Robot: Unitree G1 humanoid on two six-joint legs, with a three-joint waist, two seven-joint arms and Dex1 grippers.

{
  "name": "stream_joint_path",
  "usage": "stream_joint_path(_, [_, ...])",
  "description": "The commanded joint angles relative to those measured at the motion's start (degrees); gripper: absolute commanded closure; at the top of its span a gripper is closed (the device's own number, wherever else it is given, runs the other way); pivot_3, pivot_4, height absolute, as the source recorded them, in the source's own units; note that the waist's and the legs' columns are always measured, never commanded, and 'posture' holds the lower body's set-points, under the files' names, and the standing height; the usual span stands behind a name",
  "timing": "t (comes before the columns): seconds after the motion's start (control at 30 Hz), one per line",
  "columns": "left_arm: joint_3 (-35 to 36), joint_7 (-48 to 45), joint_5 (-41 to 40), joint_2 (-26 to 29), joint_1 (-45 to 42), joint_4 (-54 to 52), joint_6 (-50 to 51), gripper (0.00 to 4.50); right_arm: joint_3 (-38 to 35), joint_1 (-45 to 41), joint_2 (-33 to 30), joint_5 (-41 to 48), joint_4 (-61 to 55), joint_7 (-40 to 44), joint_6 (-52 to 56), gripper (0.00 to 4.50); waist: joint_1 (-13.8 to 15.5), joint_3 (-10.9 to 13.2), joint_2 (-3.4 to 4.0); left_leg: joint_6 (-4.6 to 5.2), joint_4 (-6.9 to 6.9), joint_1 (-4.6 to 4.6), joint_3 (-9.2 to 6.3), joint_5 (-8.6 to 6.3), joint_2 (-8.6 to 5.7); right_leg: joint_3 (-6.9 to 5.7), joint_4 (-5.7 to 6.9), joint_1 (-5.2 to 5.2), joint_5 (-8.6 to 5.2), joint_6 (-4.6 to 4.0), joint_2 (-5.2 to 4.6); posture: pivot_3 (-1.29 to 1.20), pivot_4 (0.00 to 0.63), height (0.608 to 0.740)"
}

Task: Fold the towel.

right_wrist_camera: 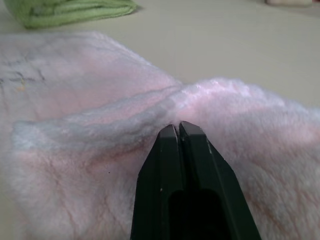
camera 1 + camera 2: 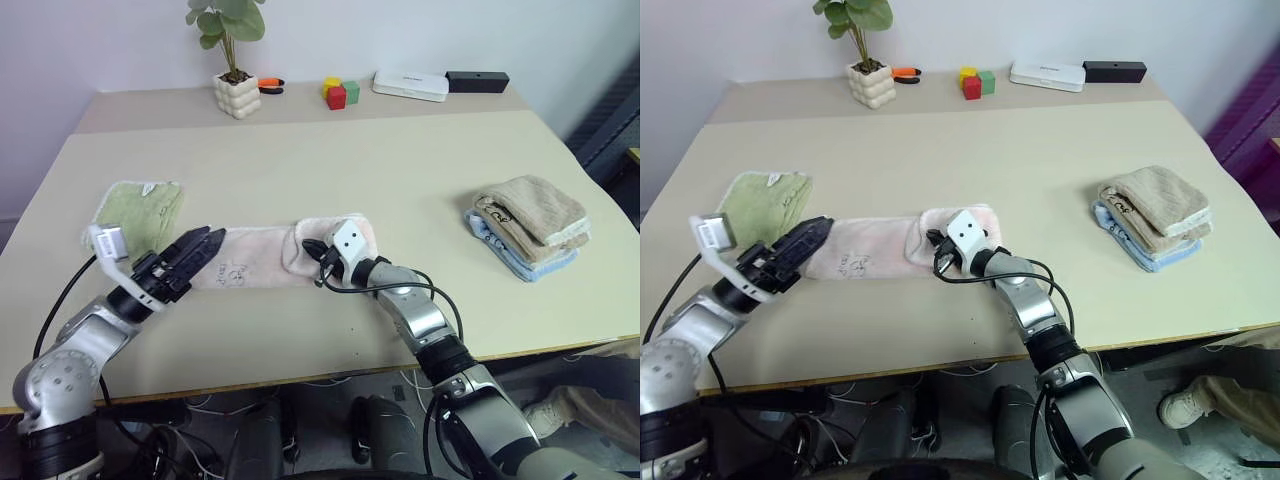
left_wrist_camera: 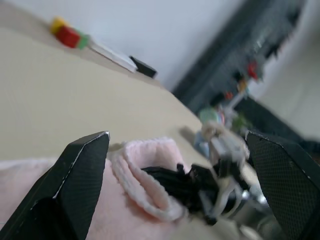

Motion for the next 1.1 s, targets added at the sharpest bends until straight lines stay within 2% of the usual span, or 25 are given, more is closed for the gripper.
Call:
stream_joint_path(0.03, [3.33, 11.17, -9.65, -2.90, 4.93, -4.47, 1.53, 0.00, 1.82, 0.12, 1.91, -1.66, 2.61, 0.50, -0.52, 4.45, -0.15, -0.04, -0.04, 0.00, -0.01, 0.03, -0.01, -0.01, 0.02, 0.01, -0.02, 0.03, -0.02, -0.04, -0.01, 0.00, 0.150, 0.740])
stream_joint_path(0.07, [3.48, 13.62, -11.58, -3.60, 6.41, -5.37, 1.49, 0.00, 2.12, 0.03, 2.39, -1.72, 3.28, 1.14, -0.34, 4.45, -0.16, -0.05, -0.06, 0.00, -0.02, 0.04, -0.01, -0.02, 0.01, 0.01, -0.02, 0.03, -0.02, -0.05, -0.03, 0.00, 0.150, 0.740])
stream_joint_path(0.17, [2.91, 18.07, -15.27, -4.77, 10.67, -8.68, 1.34, 0.00, 1.73, 0.12, 3.39, -0.01, 3.36, 4.46, 0.30, 3.58, -0.17, -0.18, -0.27, -0.02, -0.03, 0.03, -0.02, -0.01, 0.04, 0.00, 0.02, -0.01, -0.05, -0.11, -0.02, 0.00, 0.150, 0.740])
stream_joint_path(0.23, [3.20, 21.76, -18.94, -5.53, 13.26, -10.13, 0.57, 0.00, 0.89, 0.11, 3.53, 2.26, 0.05, 7.24, 1.34, 2.70, -0.20, -0.19, -0.29, -0.05, -0.04, 0.03, -0.01, -0.03, 0.05, 0.00, 0.02, -0.04, -0.08, -0.15, -0.02, 0.00, 0.150, 0.740])
stream_joint_path(0.4, [3.62, 27.21, -25.68, -5.70, 17.36, -12.04, -1.71, 0.00, -2.02, -1.12, 1.80, 6.55, -9.20, 10.97, 4.79, 0.09, 0.00, -0.18, -0.26, -0.08, -0.10, -0.13, 0.02, -0.05, 0.04, 0.04, 0.01, -0.50, -0.16, -0.32, -0.07, 0.00, 0.150, 0.740])
stream_joint_path(0.6, [3.07, 32.72, -30.18, -7.28, 21.55, -13.12, -5.91, 0.00, -6.92, -1.88, -3.07, 12.88, -22.48, 13.36, 10.37, 0.04, 0.18, -0.17, -0.26, 0.22, -0.21, -0.21, 0.06, -0.24, -0.08, 0.05, -0.08, -0.63, -0.20, -0.39, -0.25, 0.00, 0.150, 0.740])
stream_joint_path(0.73, [1.44, 36.90, -29.70, -9.52, 19.60, -11.11, -9.57, 0.00, -9.15, -1.71, -7.32, 15.42, -29.29, 14.45, 13.62, 0.04, 0.33, -0.18, -0.27, 0.23, -0.60, -0.18, 0.10, -0.25, -0.15, 0.04, -0.54, -0.62, -0.13, -0.48, -0.34, 0.00, 0.150, 0.740])
stream_joint_path(0.87, [0.00, 40.19, -30.45, -10.98, 18.18, -10.14, -11.19, 0.00, -10.23, -0.64, -11.60, 15.62, -30.99, 15.48, 14.78, 0.04, 0.26, -0.19, -0.29, 0.18, -0.79, -0.17, 0.10, -0.21, -0.16, 0.05, -0.72, -0.63, -0.11, -0.52, -0.26, 0.00, 0.150, 0.740])
stream_joint_path(1.1, [-2.30, 43.33, -33.30, -9.23, 19.44, -9.28, -9.70, 0.00, -11.01, -1.01, -13.17, 14.59, -30.03, 13.56, 13.94, 0.04, 0.05, -0.18, -0.29, 0.05, -0.81, -0.17, 0.15, -0.11, -0.13, 0.07, -0.70, -0.44, -0.11, -0.51, -0.09, 0.00, 0.150, 0.740])
